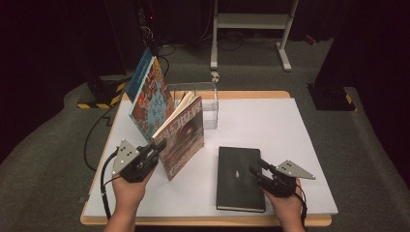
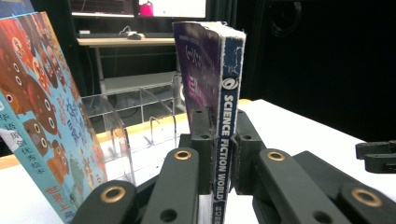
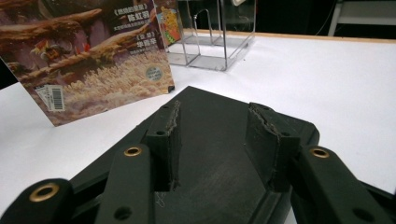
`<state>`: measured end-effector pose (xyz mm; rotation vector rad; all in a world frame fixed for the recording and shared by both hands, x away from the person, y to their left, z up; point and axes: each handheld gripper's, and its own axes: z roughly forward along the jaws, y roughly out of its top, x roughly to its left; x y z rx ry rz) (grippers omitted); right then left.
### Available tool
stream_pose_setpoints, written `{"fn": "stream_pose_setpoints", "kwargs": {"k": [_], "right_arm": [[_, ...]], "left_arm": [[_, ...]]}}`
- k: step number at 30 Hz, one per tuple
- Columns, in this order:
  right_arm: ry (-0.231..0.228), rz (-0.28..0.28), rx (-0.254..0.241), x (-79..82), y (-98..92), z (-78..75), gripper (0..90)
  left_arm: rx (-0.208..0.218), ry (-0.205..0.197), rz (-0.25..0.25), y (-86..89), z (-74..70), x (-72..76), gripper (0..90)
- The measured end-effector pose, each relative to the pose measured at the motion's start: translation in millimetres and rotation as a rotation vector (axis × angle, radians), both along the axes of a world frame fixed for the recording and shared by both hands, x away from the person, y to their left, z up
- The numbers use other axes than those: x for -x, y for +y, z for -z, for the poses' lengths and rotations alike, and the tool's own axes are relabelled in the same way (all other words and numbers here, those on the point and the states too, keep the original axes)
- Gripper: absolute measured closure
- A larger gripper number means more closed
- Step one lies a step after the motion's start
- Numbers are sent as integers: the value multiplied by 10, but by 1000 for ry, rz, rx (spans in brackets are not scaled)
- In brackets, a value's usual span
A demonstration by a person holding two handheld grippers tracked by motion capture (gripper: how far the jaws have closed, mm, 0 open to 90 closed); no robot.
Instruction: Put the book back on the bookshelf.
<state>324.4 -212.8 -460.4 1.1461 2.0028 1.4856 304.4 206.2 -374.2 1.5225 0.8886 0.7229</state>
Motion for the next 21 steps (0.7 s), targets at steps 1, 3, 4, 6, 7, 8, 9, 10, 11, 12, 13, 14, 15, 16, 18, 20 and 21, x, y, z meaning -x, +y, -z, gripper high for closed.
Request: {"fn": "stream_pose_setpoints", "kwargs": {"k": [1,3,4,6,7,8,9,10,11,12,13,14,15,16,18,20,21], "right_arm": [[1,0,-2,2,-3,0,551],[-2,0,-2,5,-4,-2,551],[-3,1,-2,7,-3,-4,551],[-3,-2,0,5,0,-2,550],[-1,-1,1,3,3,1,549],[0,-1,2,1,6,6,548],[1,-1,4,0,10,11,547],[0,-2,7,-2,13,14,547],[1,-3,9,-1,19,15,546],[0,-4,11,1,24,15,546],[0,-4,14,3,28,15,545],[0,-5,14,4,31,15,545],[-2,-6,14,2,31,16,545],[-1,-6,14,3,32,17,545],[0,-6,13,4,30,18,545],[2,-5,11,6,27,20,545],[3,-6,10,6,24,21,545]], "left_arm": [[3,1,2,1,-6,-11,798],[4,3,4,5,-15,-23,780],[1,4,7,6,-31,-42,780],[-2,2,10,-4,-52,-65,766],[-8,4,9,-10,-64,-80,756],[-13,7,8,-19,-74,-98,747],[-15,11,8,-27,-86,-118,741],[-20,12,10,-33,-101,-137,731],[-23,10,10,-43,-116,-156,727],[-27,11,10,-57,-130,-177,723],[-31,11,8,-73,-144,-198,720],[-38,11,5,-91,-156,-216,719],[-46,10,1,-111,-166,-232,719],[-53,10,-2,-130,-173,-246,717],[-58,20,-12,-161,-174,-282,716],[-58,38,-22,-182,-165,-321,716],[-54,42,-25,-187,-161,-338,718]]}}
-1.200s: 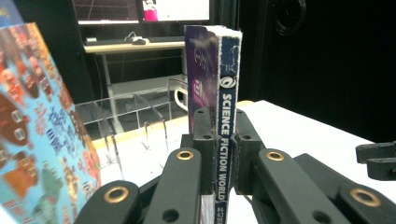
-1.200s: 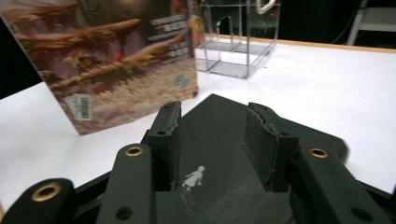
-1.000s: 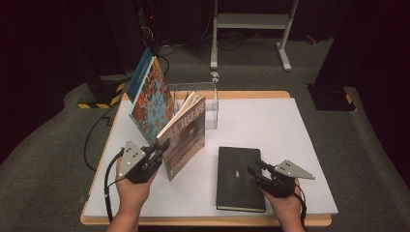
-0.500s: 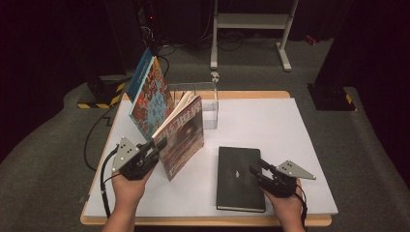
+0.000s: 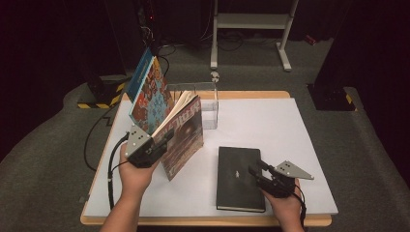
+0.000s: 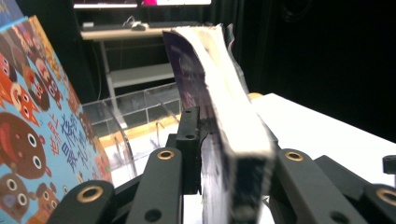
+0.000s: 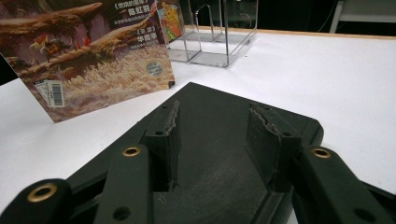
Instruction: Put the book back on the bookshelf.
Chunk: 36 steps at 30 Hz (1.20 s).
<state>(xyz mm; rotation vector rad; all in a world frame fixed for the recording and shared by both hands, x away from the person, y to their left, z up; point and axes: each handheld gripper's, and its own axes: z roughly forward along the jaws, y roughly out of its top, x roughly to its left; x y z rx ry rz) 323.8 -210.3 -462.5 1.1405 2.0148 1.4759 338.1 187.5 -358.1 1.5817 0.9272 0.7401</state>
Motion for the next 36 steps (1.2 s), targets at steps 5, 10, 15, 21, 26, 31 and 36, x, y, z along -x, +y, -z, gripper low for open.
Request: {"fn": "stream_pose_setpoints", "kwargs": {"k": [5,10,15,21,26,31,36], "right_arm": [[3,1,-4,0,-10,4,545],[5,12,-13,-5,-21,7,542],[5,19,-21,-6,-32,2,540],[1,32,-30,0,-50,-6,533],[1,29,-35,0,-52,-10,535],[-5,25,-38,2,-53,-20,538],[-2,18,-44,-15,-67,-11,541]], "left_arm": [[-11,17,19,11,-28,-55,790],[-25,42,52,3,-65,-70,832],[-44,44,58,-26,-150,-138,835],[-17,13,-23,79,-316,-261,837],[-8,5,-111,103,-384,-372,836],[9,11,-152,63,-389,-483,836],[19,8,-181,2,-390,-590,836]]}}
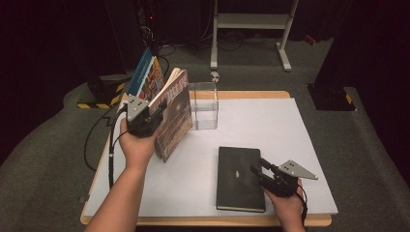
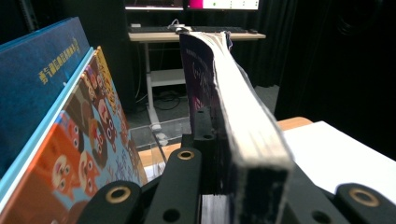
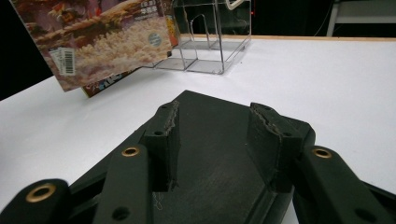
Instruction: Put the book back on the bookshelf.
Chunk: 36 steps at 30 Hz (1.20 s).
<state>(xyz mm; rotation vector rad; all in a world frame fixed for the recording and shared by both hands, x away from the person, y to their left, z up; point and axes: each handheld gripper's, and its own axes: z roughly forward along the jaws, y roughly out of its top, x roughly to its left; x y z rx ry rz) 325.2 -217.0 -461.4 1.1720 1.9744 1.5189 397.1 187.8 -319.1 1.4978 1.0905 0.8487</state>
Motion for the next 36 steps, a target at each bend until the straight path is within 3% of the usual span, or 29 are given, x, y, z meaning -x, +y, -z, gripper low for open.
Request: {"fn": "stream_pose_setpoints", "kwargs": {"k": [8,17,24,25,36], "right_arm": [[6,1,-10,-40,-45,21,541],[29,2,-45,-68,-97,57,543],[21,-6,-57,-63,-103,54,544],[18,-6,-56,-57,-98,53,544],[11,5,-59,-40,-117,51,547]], "left_arm": [[-2,-7,-48,-96,73,-151,836],[-35,-19,-95,-197,121,-388,836],[-32,-27,-128,-211,157,-506,836],[-15,-29,-138,-211,164,-562,836],[-15,-21,-159,-269,233,-856,836]]}}
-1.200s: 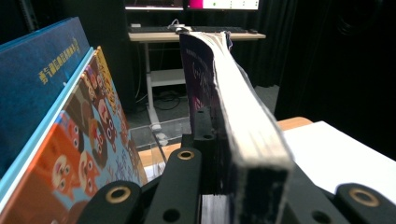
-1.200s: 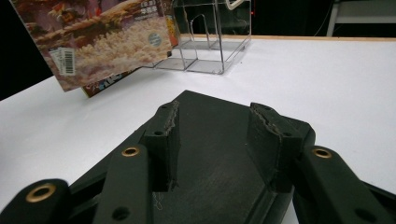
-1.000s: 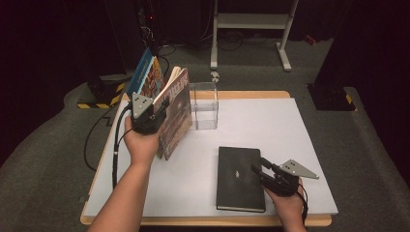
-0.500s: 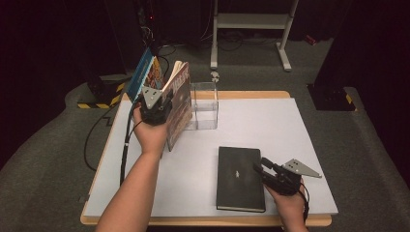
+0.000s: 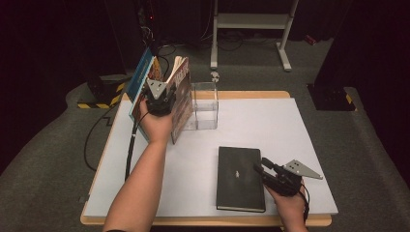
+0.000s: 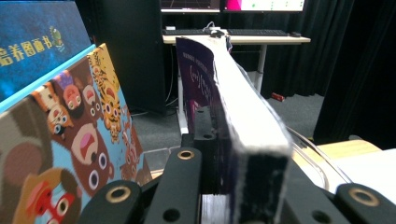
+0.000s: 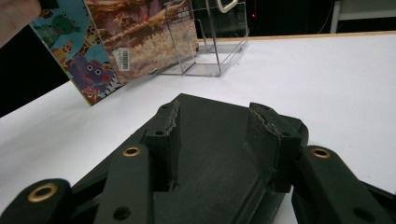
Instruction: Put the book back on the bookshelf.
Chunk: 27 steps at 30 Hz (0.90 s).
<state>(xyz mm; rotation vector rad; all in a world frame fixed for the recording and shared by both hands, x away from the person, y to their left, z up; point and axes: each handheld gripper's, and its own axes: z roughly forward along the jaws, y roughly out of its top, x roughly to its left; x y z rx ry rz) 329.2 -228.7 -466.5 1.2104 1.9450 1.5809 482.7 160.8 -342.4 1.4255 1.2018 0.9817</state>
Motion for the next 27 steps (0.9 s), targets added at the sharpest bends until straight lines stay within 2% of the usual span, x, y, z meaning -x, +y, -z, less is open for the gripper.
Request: {"fn": "stream_pose_setpoints", "kwargs": {"k": [11,14,23,27], "right_arm": [[0,-1,-11,-4,-16,5,548],[3,0,-13,-10,-24,11,548],[3,-7,-11,3,-2,11,548],[3,-10,-11,9,14,9,546]], "left_arm": [[4,-13,-22,-46,29,-199,836],[-7,-10,-31,-49,59,-223,836],[-10,-20,-39,-24,72,-236,833],[-10,-6,-44,-16,87,-210,825]]}}
